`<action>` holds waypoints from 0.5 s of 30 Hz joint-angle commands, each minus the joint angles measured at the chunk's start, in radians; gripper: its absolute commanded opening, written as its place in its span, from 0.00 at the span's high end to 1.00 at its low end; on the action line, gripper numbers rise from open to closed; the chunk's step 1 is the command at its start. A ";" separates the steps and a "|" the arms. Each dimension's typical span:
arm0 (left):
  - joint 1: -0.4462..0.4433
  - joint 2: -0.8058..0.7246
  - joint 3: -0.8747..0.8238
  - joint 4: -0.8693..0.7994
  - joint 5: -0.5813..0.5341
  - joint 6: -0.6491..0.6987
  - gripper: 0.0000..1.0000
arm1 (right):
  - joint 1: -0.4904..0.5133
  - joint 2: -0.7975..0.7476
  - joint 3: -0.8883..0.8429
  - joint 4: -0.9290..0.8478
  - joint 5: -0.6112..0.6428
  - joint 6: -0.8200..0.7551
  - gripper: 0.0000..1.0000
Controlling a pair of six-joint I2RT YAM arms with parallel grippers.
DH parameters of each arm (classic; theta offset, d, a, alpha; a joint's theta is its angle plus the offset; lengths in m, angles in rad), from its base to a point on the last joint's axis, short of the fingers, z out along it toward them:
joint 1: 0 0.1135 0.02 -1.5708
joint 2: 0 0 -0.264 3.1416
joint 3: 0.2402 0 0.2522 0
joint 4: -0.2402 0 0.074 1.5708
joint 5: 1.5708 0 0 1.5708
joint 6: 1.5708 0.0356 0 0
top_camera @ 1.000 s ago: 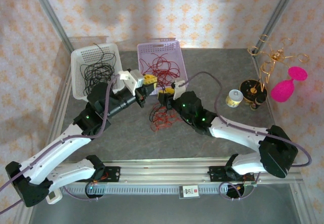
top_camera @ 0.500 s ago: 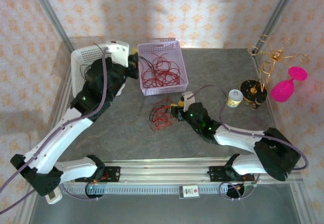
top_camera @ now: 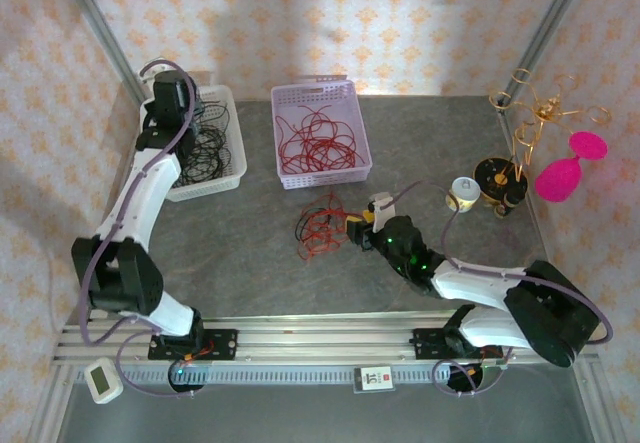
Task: Untangle the cables
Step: Place the cable into the container.
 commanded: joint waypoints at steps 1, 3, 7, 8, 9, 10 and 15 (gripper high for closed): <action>0.029 0.066 0.040 0.022 -0.062 -0.091 1.00 | -0.004 0.005 0.016 0.032 0.003 0.017 0.52; 0.039 0.111 0.045 0.023 -0.075 -0.101 1.00 | -0.004 0.001 0.011 0.036 0.005 0.019 0.52; 0.045 0.190 0.030 0.025 -0.079 -0.118 1.00 | -0.004 0.011 0.017 0.032 0.009 0.022 0.52; 0.046 0.205 0.018 0.033 -0.075 -0.122 1.00 | -0.004 0.016 0.020 0.031 0.006 0.023 0.52; 0.046 0.218 0.006 0.041 -0.071 -0.123 1.00 | -0.004 0.019 0.020 0.031 0.004 0.024 0.52; 0.047 0.232 -0.006 0.048 -0.067 -0.129 1.00 | -0.004 0.024 0.022 0.032 0.001 0.024 0.52; 0.065 0.290 -0.030 0.049 -0.047 -0.158 1.00 | -0.004 0.030 0.023 0.033 0.005 0.022 0.52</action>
